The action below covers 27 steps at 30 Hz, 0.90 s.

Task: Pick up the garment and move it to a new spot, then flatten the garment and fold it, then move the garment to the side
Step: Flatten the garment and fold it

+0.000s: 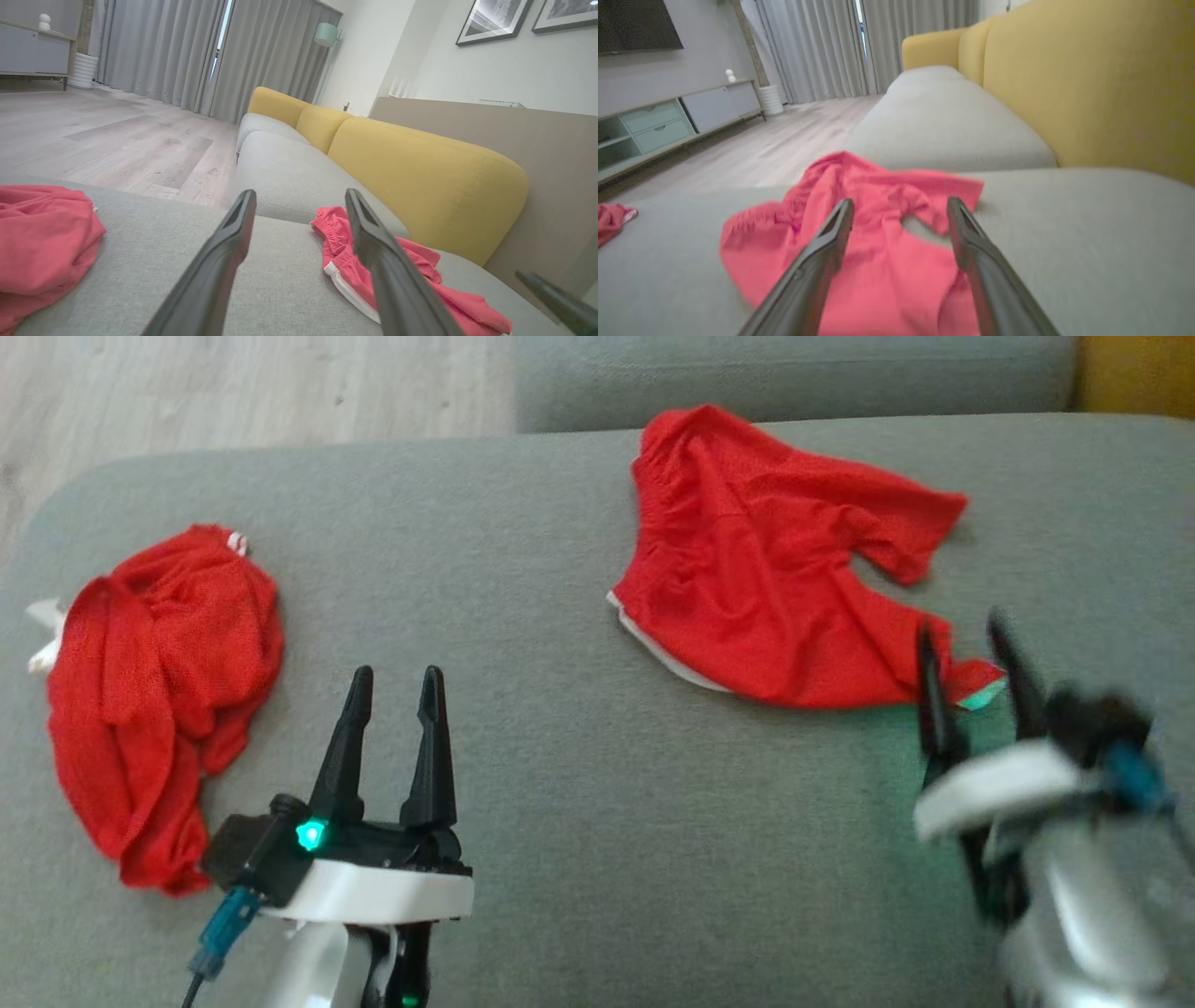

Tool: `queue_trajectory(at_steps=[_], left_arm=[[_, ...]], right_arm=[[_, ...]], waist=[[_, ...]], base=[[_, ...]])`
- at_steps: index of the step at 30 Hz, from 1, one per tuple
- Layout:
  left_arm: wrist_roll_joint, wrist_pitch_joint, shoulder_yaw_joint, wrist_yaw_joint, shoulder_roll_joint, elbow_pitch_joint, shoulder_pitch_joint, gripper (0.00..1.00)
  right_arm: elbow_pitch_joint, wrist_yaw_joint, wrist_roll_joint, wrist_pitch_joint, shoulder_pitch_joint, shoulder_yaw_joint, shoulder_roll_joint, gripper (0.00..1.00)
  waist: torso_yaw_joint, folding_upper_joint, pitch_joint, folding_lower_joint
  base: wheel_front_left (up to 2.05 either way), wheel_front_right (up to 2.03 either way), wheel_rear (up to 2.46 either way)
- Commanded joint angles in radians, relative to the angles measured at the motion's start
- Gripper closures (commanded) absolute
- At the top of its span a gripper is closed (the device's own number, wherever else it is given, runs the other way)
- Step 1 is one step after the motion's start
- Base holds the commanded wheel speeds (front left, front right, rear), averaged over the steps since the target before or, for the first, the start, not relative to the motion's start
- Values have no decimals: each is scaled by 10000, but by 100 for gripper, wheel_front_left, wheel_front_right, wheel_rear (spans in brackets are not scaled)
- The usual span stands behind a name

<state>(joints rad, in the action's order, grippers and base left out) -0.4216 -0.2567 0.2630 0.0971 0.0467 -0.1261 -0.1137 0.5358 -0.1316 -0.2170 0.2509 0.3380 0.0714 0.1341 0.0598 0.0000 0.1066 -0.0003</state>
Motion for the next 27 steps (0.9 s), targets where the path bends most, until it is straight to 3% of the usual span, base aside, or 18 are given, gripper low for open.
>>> queue_trajectory(at_steps=[1, 10, 24, 25, 26, 27], left_arm=[[65, -51, -246, 38, 35, 359, -180, 0], [53, -51, 56, 93, 35, 290, -279, 0], [43, -51, 202, 126, 35, 174, -544, 0], [44, -51, 208, 127, 35, 169, -550, 0], [44, -51, 211, 128, 35, 163, -556, 0], [45, -51, 209, 129, 35, 153, -559, 0]], right_arm=[[-609, 9, 281, 106, -378, -32, -303, 0], [-1117, 9, 884, -628, -726, -779, -653, 0], [395, 9, 164, -2510, 323, -1475, -707, 0], [469, 9, 70, -2518, 414, -1442, -710, 68], [510, 9, -4, -2489, 500, -1370, -708, 100], [531, 9, -59, -2442, 571, -1283, -694, 100]], waist=[[-215, 0, -136, 3], [-29, 0, 207, 3], [575, 0, 712, 3], [592, 0, 731, 3], [605, 0, 742, 3], [613, 0, 739, 3]], base=[[0, 0, 0], [0, 0, 0], [0, 0, 0], [0, 0, 0], [0, 0, 0], [0, 0, 0]])
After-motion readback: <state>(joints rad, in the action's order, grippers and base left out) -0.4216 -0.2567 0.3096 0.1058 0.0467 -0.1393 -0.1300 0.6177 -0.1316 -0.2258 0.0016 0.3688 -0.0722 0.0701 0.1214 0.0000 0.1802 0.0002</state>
